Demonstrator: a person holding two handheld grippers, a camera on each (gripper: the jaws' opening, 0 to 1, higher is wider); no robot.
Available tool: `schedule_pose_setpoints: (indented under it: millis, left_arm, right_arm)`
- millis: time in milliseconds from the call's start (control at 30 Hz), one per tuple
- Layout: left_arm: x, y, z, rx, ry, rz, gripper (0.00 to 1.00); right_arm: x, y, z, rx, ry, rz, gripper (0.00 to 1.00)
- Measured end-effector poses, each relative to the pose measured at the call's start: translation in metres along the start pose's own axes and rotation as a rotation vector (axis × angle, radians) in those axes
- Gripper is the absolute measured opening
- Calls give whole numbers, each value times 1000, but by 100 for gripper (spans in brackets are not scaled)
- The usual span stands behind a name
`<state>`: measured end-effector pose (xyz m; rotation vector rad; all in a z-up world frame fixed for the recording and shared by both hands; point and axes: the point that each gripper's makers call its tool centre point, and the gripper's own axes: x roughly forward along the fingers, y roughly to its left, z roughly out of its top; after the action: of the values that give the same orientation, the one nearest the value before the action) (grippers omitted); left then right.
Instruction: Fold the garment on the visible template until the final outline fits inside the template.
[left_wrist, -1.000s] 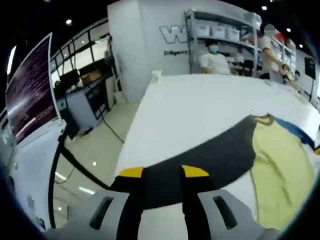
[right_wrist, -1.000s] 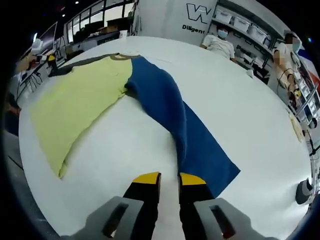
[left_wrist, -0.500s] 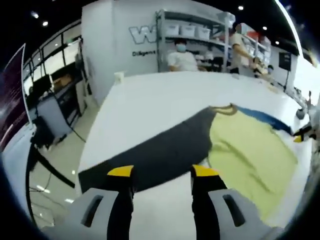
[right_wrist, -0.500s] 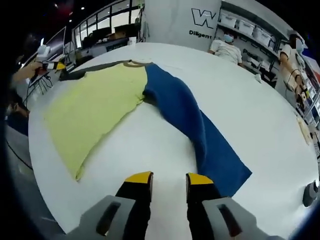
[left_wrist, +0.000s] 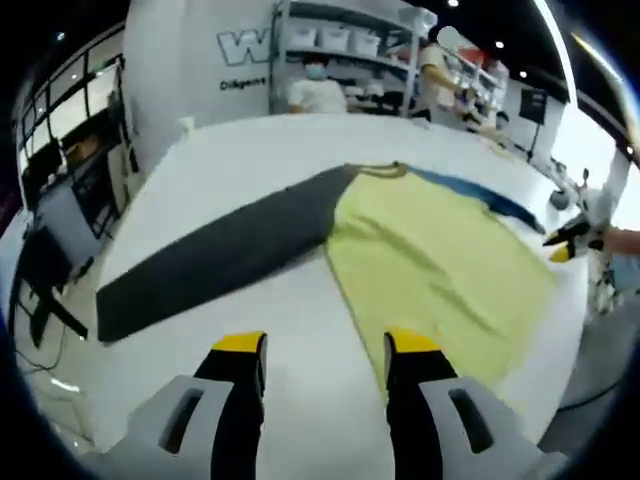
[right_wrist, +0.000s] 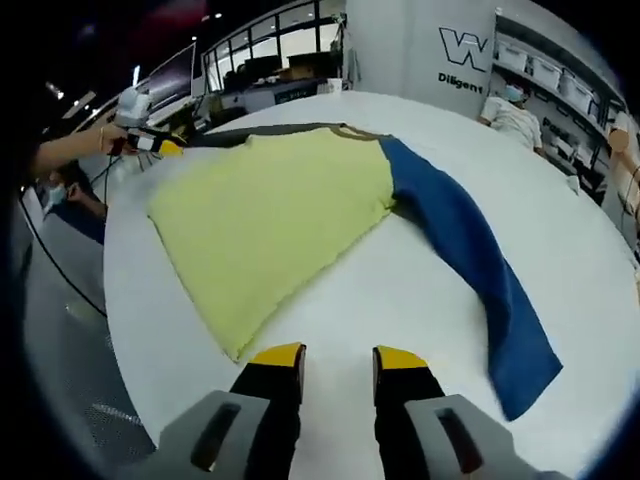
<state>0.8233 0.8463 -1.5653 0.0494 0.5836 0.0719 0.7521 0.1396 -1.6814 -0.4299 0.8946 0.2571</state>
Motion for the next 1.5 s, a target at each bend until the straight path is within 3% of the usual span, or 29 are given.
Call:
schedule_pose_setpoints:
  millis: [100, 167, 300, 400, 467, 567, 667, 733, 767, 833, 900, 1067, 1100, 1167, 1233, 1300, 1433, 1500]
  left_arm:
    - [1, 4, 2, 19, 5, 10, 42]
    - [19, 28, 10, 31, 32, 33, 42]
    - [21, 60, 16, 38, 27, 129, 42]
    - [21, 64, 11, 15, 36, 151, 41]
    - [12, 56, 7, -68, 27, 165, 41]
    - [14, 56, 4, -55, 25, 163, 41]
    - [19, 34, -5, 15, 47, 82, 40]
    - [14, 0, -10, 52, 47, 3, 39]
    - [16, 2, -11, 61, 46, -8, 39]
    - [13, -29, -12, 101, 42, -69, 38]
    - [10, -43, -21, 95, 58, -159, 34]
    - [-4, -76, -38, 129, 67, -259, 28]
    - [-4, -87, -46, 97, 84, -327, 25]
    - [-8, -90, -49, 77, 74, -325, 12]
    - [-13, -101, -69, 81, 107, -341, 2]
    - [-20, -107, -80, 103, 130, -360, 0]
    - [-33, -121, -99, 146, 160, -394, 0]
    - [-43, -135, -109, 165, 173, -418, 0]
  right_arm:
    - [1, 5, 2, 33, -9, 25, 22]
    - [0, 9, 0, 64, -13, 34, 21]
    - [-1, 12, -3, 61, 0, 38, 21]
    - [-6, 16, 0, 65, 2, 55, 20]
    - [-9, 19, 2, 58, 3, 58, 20]
    - [-9, 25, 1, 78, 5, 74, 17]
    - [-10, 30, 2, 78, -1, 81, 13]
    - [-13, 30, 4, 85, -17, 84, 13]
    - [-14, 30, 5, 86, -20, 82, 13]
    - [-14, 29, 4, 93, -29, 80, 13]
    - [-19, 43, 6, 98, -45, 130, 12]
    - [-26, 80, 19, 65, -101, 246, 9]
    - [-27, 88, 20, 45, -111, 268, 7]
    - [-28, 96, 20, 35, -115, 291, 3]
    - [-33, 111, 16, 0, -100, 329, 0]
    - [-34, 115, 12, -38, -79, 338, 0]
    - [-42, 132, 18, -43, -117, 388, 0]
    - [-46, 144, 12, -133, -83, 380, 0]
